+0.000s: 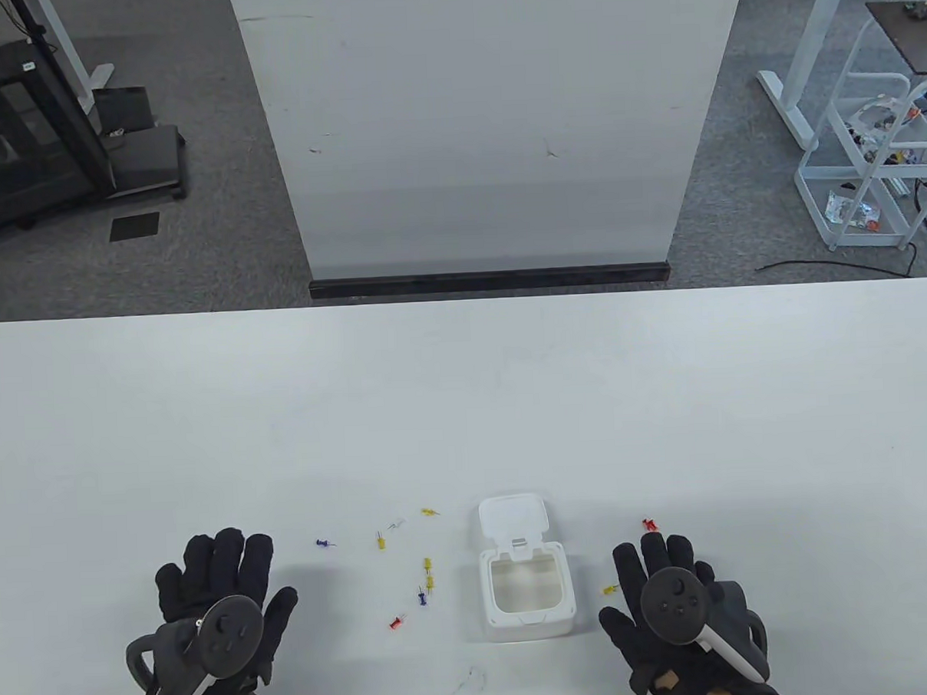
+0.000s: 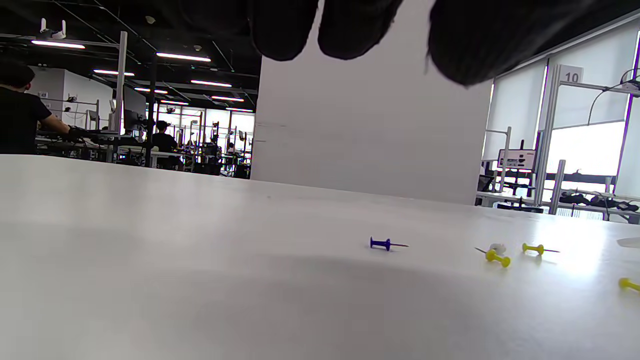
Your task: Press to open box and store push pins
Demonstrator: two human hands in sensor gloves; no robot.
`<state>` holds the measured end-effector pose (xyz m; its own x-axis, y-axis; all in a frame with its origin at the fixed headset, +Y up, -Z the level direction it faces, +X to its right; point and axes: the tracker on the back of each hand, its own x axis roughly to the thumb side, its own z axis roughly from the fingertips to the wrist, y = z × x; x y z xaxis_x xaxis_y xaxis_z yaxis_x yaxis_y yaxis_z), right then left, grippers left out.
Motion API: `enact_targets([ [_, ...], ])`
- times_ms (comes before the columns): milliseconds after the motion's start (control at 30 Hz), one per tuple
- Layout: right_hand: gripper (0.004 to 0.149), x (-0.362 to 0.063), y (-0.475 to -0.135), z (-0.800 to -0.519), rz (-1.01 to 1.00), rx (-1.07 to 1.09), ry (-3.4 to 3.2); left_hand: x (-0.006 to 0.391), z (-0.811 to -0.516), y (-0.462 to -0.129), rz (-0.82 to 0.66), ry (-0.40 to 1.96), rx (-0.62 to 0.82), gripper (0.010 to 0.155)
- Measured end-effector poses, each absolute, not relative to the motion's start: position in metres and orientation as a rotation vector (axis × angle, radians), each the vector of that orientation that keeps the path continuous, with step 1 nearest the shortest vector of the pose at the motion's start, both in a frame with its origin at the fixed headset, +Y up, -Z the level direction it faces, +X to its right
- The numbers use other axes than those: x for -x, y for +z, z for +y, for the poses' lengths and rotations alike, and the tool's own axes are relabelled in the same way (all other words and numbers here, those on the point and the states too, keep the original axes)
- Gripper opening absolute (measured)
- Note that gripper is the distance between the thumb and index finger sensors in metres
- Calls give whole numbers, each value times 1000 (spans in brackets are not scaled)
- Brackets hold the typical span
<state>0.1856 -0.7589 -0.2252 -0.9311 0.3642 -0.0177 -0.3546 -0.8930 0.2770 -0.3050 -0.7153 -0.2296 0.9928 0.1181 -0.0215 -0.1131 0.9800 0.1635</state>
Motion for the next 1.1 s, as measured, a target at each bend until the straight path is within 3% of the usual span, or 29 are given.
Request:
enact_targets([
  [433,75,-199,-224,-748,217,45,2719,304,-719,-233,13,146,-133,72],
  [767,59,-227,-248,-720,59,241,2713,303,-722,-237,8,169,-92,72],
  [933,51,-228,-279,-718,163,317,2776,305,-724,-238,9,178,-75,72],
  [1100,52,-216,-312,-734,318,331,2858,306,-725,-238,5,186,-59,72],
])
